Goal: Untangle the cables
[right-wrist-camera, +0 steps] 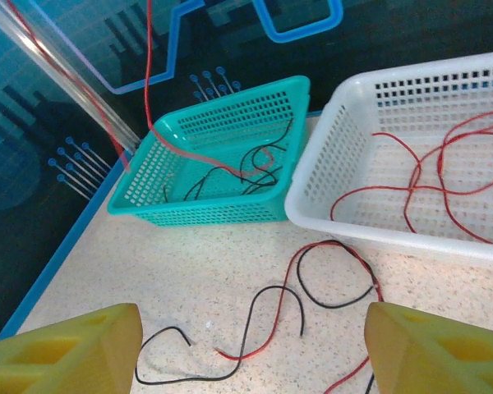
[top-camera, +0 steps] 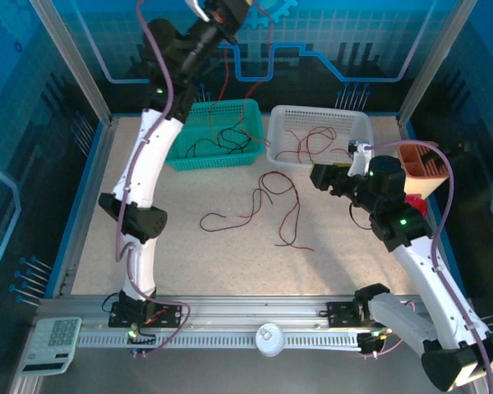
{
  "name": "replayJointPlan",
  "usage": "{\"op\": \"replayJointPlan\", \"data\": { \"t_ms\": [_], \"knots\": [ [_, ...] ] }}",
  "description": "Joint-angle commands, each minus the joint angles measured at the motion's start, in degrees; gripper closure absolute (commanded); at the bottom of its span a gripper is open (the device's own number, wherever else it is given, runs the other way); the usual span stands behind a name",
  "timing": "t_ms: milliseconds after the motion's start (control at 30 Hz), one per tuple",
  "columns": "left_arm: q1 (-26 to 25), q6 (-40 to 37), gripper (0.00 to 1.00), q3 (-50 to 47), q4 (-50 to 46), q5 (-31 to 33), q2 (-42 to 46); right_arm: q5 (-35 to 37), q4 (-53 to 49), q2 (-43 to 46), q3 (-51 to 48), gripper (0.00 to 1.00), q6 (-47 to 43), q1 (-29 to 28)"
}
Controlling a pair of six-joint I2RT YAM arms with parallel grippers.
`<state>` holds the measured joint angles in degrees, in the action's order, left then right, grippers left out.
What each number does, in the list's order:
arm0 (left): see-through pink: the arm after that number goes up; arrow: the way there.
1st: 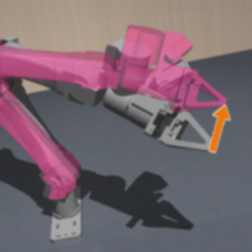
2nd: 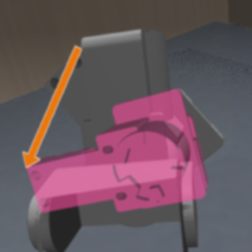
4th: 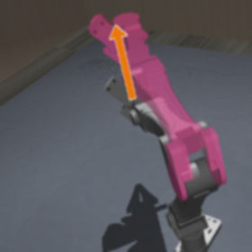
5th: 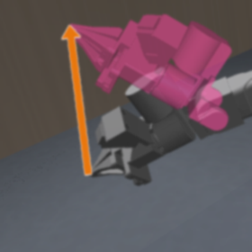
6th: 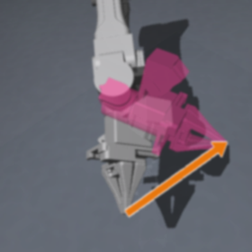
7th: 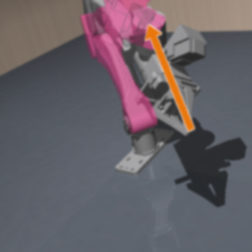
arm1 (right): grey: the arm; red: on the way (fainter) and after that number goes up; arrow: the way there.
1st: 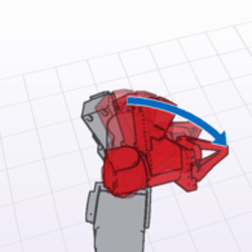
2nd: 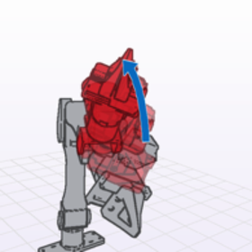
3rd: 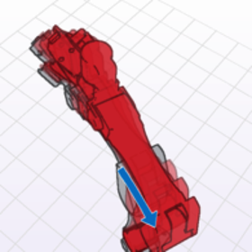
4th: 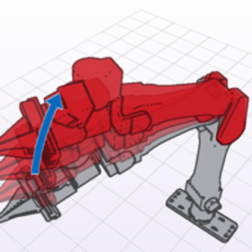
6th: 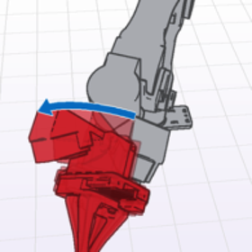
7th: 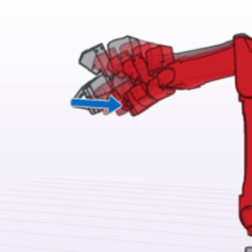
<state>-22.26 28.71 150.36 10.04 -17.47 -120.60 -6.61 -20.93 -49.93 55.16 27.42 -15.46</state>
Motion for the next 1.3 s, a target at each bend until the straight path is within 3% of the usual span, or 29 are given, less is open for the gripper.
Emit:
{"op": "replayJointPlan", "data": {
  "t_ms": [0, 433, 700, 933, 1267],
  "knots": [
    [-3.11, 2.76, 1.00, 4.19, 7.62, -1.39, -5.12, -1.44, -2.34, 1.89, -1.14, 0.27, 1.14, 1.75],
    [-7.94, 6.58, 1.00, 9.99, 18.69, 6.27, -18.61, -3.69, -6.47, 4.93, -2.27, 0.27, 0.54, 5.61],
    [-9.61, 11.33, 1.00, 9.18, 23.24, 4.86, -24.14, -4.55, -5.87, 3.71, -3.32, 0.26, 0.70, 6.92],
    [-9.73, 18.62, 1.00, 6.15, 17.03, -0.42, -29.98, -4.73, -2.66, 0.25, -6.04, 0.27, 1.13, 7.03],
    [-9.20, 21.30, 1.00, 2.66, 4.79, -4.06, -32.82, -3.59, -0.48, -5.62, -5.06, 0.27, 0.66, 7.55]
  ]
}}
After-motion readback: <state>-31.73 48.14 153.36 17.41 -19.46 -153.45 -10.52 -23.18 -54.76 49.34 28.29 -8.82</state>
